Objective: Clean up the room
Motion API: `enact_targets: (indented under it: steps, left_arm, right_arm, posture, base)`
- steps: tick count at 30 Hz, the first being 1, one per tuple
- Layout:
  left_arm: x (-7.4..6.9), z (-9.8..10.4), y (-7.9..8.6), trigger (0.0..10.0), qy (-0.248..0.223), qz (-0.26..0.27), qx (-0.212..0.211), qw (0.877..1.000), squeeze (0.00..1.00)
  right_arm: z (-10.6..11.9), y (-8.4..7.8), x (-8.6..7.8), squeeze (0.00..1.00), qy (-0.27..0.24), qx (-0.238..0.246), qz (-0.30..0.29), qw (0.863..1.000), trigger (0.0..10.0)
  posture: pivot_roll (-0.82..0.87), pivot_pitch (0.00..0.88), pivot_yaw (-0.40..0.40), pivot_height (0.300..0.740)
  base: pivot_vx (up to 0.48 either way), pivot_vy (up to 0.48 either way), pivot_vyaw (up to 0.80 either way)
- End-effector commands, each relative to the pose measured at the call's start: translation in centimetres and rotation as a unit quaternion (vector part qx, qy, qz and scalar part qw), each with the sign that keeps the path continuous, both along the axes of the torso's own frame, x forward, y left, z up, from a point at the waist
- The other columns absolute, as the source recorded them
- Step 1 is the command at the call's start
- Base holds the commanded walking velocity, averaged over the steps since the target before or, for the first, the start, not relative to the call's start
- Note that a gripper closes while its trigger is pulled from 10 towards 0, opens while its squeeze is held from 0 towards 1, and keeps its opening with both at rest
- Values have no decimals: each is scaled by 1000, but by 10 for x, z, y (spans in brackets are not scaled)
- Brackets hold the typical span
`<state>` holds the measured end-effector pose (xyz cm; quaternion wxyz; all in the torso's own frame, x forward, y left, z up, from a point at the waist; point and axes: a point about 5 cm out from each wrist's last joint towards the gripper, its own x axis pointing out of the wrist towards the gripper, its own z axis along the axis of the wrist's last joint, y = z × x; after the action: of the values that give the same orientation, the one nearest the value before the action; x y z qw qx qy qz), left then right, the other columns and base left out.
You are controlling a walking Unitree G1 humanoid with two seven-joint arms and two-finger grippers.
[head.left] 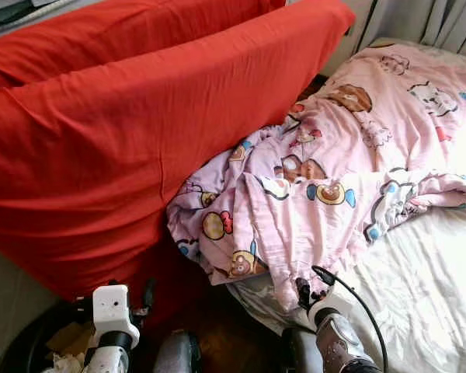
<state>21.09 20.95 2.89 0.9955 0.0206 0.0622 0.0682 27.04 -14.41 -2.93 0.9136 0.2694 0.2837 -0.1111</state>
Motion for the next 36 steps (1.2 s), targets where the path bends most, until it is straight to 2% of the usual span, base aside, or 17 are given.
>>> enact_targets:
  steps: [1,7,12,15,16,20,24,32,36]
  left_arm:
    - [-8,-4,0,10000,17,2,2,1000,0]
    - [-18,-4,0,10000,25,2,4,1000,0]
    - [-21,-5,0,10000,29,4,5,1000,0]
    - [-24,-2,-1,10000,28,5,5,1000,0]
    - [-27,-2,0,10000,30,8,5,1000,0]
    - [-32,-2,0,10000,34,10,5,999,0]
    - [-40,-2,-1,10000,42,14,4,999,0]
    - [-46,-1,-3,10000,49,17,2,999,0]
    - [-47,-1,-4,10000,51,17,0,999,0]
  right_arm:
    - [-6,0,-6,0,15,21,-20,999,10000]
    - [-6,-8,-7,0,11,32,-51,998,10000]
    - [-3,-10,-4,0,2,35,-53,998,10000]
    - [1,-8,1,0,-13,39,-36,998,10000]
    - [6,-3,7,0,-25,20,-2,999,10000]
    - [8,0,9,0,-30,22,10,999,10000]
    - [13,9,13,0,-52,13,46,998,10000]
    - [23,19,21,0,-90,16,83,992,10000]
    - [24,22,22,0,-93,17,90,991,10000]
  posture:
    - [70,238,20,630]
    - [86,269,26,630]
    - [95,286,26,630]
    - [106,306,23,630]
    - [108,313,21,630]
    - [111,326,18,630]
    - [117,339,14,630]
    - [109,351,8,630]
    - [109,353,5,630]
  base:
    - [0,0,0]
    - [0,0,0]
    - [0,0,0]
    - [0,0,0]
    - [0,0,0]
    - [0,0,0]
    - [0,0,0]
    - [0,0,0]
    - [0,0,0]
